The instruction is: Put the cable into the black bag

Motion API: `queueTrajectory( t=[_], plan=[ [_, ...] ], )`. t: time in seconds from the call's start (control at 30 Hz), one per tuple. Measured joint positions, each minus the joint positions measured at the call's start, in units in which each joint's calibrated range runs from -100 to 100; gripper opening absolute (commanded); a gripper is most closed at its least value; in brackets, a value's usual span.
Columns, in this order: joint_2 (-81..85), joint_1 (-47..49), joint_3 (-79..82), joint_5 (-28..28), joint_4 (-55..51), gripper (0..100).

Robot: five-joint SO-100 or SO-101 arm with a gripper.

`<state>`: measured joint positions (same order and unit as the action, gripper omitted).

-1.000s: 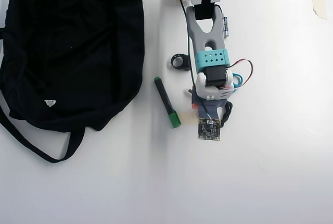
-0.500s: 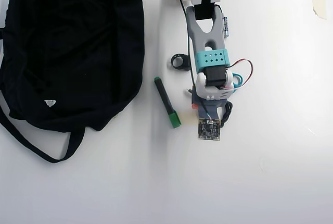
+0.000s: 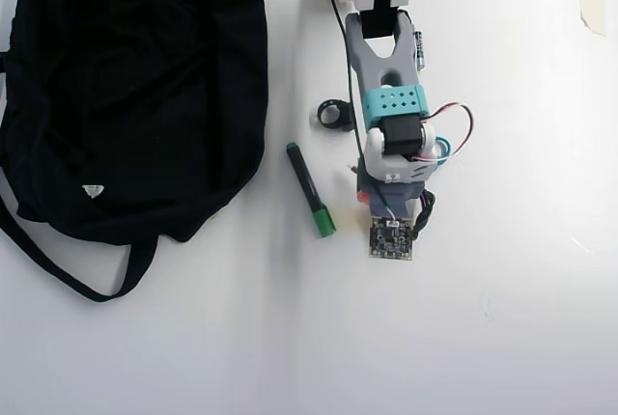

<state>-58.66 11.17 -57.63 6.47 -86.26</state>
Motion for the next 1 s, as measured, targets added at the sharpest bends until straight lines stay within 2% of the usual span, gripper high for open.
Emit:
queueTrajectory(
  t=[0.23, 0.63, 1.0],
  plan=[
    [0.08, 0.0, -11.24, -0.05, -11.51, 2],
    [0.17, 0.0, -11.95, -2.93, -12.54, 2],
    [7.89, 0.37, 0.0, -3.42, -12.54, 2]
  ],
)
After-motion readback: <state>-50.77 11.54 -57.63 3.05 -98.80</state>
